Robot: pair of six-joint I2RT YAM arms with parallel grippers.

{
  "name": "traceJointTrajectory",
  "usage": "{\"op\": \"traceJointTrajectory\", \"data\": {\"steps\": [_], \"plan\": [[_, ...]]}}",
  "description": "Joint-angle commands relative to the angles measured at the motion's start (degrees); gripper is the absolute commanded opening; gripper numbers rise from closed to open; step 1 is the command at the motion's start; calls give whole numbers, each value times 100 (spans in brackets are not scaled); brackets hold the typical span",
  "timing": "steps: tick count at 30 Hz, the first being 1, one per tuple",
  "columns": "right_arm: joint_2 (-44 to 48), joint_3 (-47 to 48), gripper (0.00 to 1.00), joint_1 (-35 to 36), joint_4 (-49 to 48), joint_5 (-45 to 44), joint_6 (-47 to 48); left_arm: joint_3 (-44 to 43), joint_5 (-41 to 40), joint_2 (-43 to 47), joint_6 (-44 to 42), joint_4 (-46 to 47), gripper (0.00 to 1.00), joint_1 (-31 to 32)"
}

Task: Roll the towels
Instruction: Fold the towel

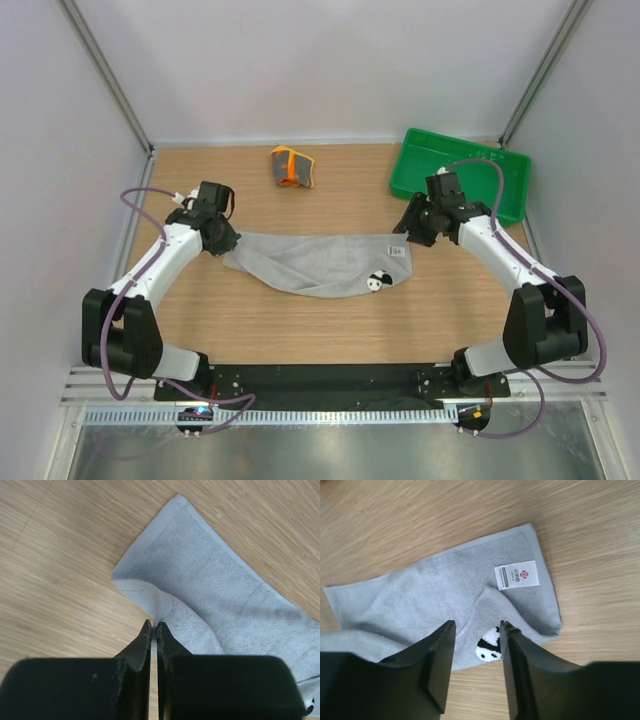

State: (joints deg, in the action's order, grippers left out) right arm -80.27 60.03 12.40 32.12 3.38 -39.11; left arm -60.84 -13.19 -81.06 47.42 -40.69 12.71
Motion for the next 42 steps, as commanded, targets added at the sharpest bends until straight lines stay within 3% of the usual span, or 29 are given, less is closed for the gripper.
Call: {"op": "traceJointTrajectory", "data": {"steps": [1, 5, 18, 28, 39, 42], "plan": [[-454, -53, 50, 95, -398, 664, 378, 168, 45, 195, -75, 157, 0, -32], [-954, 192, 57, 297, -364, 559, 606, 423, 106, 222, -66, 245, 0, -40], [-2203, 474, 54, 596, -452, 304, 923, 837, 229, 240, -75, 500, 0, -32], [-2423, 993, 56, 781, 48, -302, 1195, 881, 212, 222, -101, 562, 0, -32], [-2783, 1283, 52, 1159, 339, -1198, 1301, 890, 238, 169, -110, 606, 0, -41], [-2897, 1353, 47, 1238, 400, -1348, 1327, 890, 238, 178, -119, 615, 0, -32]]}}
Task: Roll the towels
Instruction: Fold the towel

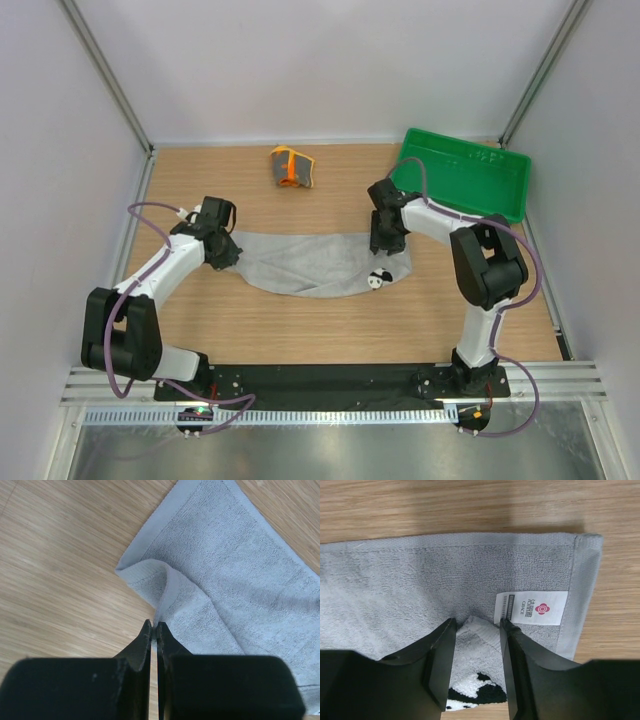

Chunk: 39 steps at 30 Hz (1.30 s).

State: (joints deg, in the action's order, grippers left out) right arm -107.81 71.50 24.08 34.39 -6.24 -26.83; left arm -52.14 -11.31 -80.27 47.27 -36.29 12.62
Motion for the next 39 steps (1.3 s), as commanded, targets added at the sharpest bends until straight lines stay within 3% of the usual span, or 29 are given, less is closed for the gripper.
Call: {"op": "traceJointTrajectory", "data": {"steps": [1, 9, 29, 34, 39], "plan": [[-161, 206, 44, 80, 173, -395, 90, 28, 41, 99, -104, 175, 0, -23], [-126, 215, 17, 97, 278, -545, 73, 55, 24, 91, -112, 175, 0, -23], [814, -110, 19, 106, 727, -1063, -15, 81, -161, 275, -16, 52, 0, -23], [998, -356, 28, 97, 683, -1072, -33, 64, -152, 284, 2, 43, 0, -32], [1086, -576, 30, 106, 560, -985, -68, 55, -170, 328, 11, 8, 0, -23]]}}
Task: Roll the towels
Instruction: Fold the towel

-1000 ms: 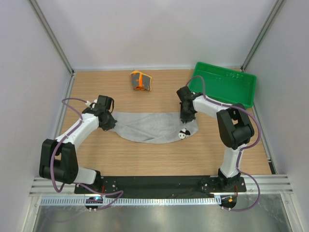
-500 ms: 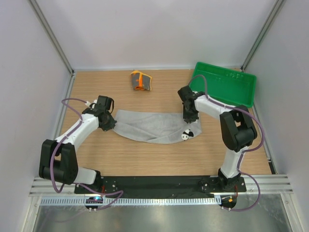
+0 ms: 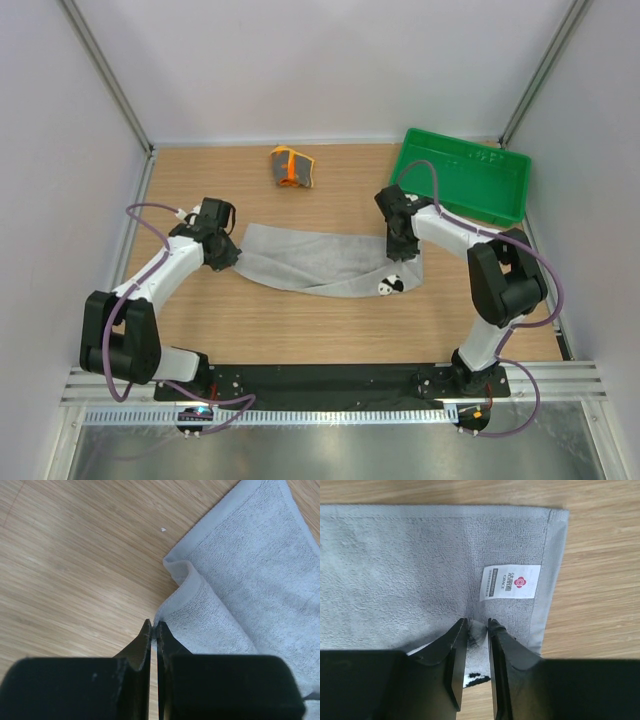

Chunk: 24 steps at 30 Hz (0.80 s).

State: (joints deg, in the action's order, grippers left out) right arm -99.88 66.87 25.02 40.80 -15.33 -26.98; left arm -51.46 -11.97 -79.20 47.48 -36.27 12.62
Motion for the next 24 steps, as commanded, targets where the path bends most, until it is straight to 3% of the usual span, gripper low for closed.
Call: {"op": "traceJointTrajectory", "data": {"steps": [1, 5, 9, 24], "plan": [[311, -174, 30, 12, -98, -58, -61, -13, -104, 221, -11, -3, 0, -23], [311, -245, 25, 3, -160, -40, -70, -4, -95, 229, -2, -11, 0, -32], [328, -280, 1, 12, -186, -40, -70, -4, -86, 221, -11, -20, 0, -23], [1330, -228, 1, -242, 95, -532, -193, -1163, -834, -42, -503, -925, 0, -23]]}}
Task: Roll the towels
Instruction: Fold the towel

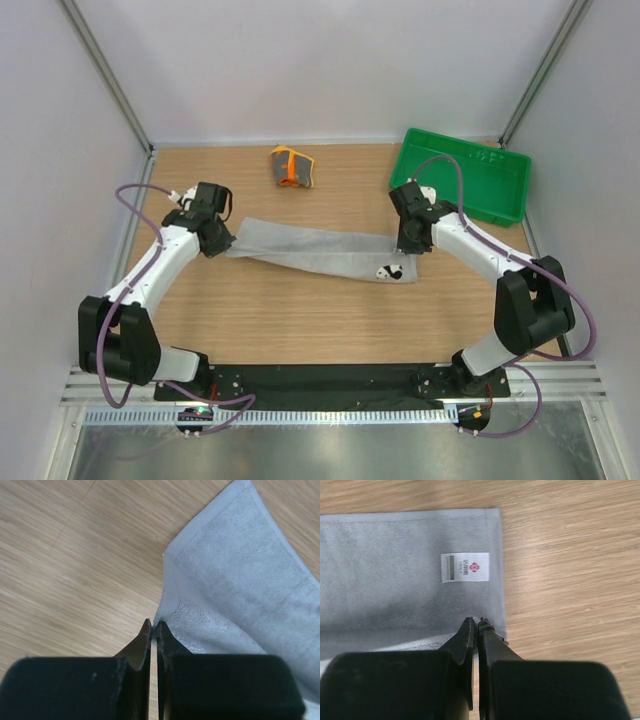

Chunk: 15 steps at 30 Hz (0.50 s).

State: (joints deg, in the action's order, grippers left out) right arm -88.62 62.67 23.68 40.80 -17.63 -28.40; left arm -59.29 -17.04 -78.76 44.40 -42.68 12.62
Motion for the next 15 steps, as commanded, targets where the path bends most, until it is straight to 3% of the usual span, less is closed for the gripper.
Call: {"op": "traceJointTrajectory", "data": {"steps": [1, 15], "plan": [[187, 227, 1, -196, 121, -285, -25, -443, -300, -165, -213, -320, 0, -32], [-603, 869, 1, -470, -10, -13, 142, -2402, -19, -2178, -678, -935, 0, -23]]}}
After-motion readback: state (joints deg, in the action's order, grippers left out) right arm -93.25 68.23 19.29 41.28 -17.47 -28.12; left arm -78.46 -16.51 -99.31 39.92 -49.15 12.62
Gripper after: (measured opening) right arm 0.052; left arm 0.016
